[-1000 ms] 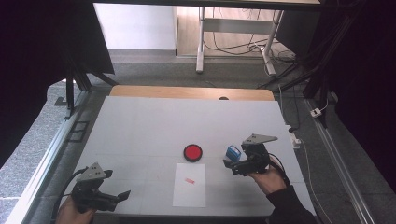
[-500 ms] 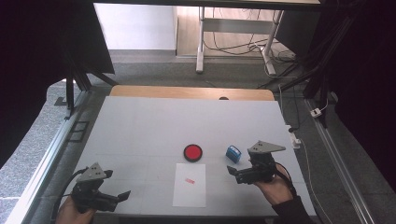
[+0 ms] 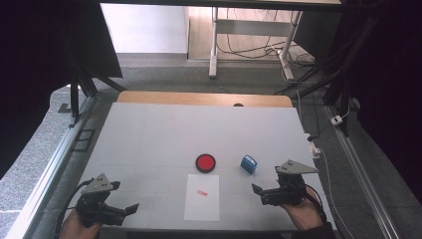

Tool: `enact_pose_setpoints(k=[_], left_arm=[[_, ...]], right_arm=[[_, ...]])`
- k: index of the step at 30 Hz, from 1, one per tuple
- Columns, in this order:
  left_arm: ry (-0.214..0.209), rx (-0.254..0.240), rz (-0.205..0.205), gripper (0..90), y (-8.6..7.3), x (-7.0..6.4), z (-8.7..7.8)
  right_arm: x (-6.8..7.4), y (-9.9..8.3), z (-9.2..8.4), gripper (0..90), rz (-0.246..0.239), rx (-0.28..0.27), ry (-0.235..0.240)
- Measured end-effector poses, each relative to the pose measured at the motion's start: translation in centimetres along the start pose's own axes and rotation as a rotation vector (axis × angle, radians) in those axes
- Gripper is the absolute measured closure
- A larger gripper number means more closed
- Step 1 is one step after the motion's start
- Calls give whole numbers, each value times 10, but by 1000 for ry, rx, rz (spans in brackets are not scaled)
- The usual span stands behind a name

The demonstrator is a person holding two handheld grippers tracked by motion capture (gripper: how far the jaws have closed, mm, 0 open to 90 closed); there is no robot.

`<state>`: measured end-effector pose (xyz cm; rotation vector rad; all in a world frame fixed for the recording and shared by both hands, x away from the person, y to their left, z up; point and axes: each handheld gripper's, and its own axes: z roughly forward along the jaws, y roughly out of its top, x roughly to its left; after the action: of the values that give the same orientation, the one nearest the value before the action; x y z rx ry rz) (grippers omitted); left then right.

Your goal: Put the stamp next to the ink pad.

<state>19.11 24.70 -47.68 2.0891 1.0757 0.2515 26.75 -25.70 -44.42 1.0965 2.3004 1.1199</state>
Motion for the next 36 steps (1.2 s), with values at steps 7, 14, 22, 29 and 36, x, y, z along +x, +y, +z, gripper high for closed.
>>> enact_pose_setpoints(k=[7,14,22,29,36], left_arm=[[0,-2,-3,7,0,0,0],[0,-3,-10,6,-1,0,-1],[5,-4,-14,4,-2,0,-2],[5,-3,-14,4,-2,0,-2],[0,-4,-19,4,-2,0,-1]], right_arm=[[-2,-9,-11,0,15,-5,-13],[-5,-18,-19,0,39,-5,-26],[-8,-28,-24,0,62,27,-23],[-9,-37,-27,0,73,64,-32],[-8,-41,-31,0,84,88,-31]])
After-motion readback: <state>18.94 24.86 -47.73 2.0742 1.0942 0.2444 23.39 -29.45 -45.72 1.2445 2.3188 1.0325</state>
